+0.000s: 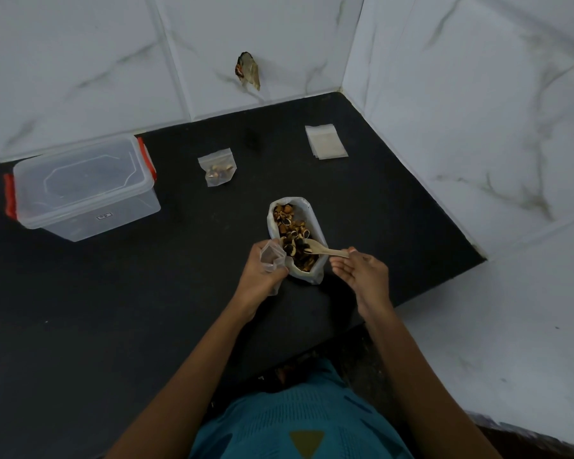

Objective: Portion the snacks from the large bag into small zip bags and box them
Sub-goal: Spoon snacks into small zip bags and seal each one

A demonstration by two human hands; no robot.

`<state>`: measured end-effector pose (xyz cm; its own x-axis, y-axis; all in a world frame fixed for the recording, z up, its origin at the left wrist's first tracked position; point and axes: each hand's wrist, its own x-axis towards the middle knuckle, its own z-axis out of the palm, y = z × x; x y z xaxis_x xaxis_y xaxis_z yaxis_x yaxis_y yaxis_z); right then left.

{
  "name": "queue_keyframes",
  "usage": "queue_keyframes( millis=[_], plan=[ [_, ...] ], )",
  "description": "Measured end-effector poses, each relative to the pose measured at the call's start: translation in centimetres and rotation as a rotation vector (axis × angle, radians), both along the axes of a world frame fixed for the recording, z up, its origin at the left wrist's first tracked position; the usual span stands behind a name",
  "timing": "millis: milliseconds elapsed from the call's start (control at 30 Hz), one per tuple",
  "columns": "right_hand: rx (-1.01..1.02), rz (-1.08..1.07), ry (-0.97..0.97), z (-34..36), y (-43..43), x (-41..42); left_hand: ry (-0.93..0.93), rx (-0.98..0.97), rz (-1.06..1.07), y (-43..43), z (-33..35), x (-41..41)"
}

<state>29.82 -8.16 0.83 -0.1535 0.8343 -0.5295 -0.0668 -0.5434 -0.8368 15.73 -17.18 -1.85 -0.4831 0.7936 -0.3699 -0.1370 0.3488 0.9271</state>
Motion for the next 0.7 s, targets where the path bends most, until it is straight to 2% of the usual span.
queue_keyframes(
  millis=[200,500,700],
  plan=[
    [-0.003,-0.009,0.042,0.3,0.1,0.6,0.014,0.037,-0.002,-0.2,-0.1,0.2],
    [0.071,0.055,0.082,2.6,0.0,0.7,0.129,0.1,0.003,0.8,-0.1,0.0],
    [0.196,0.138,0.101,4.5,-1.0,-0.2,0.188,0.108,0.035,1.9,0.3,0.2]
  ],
)
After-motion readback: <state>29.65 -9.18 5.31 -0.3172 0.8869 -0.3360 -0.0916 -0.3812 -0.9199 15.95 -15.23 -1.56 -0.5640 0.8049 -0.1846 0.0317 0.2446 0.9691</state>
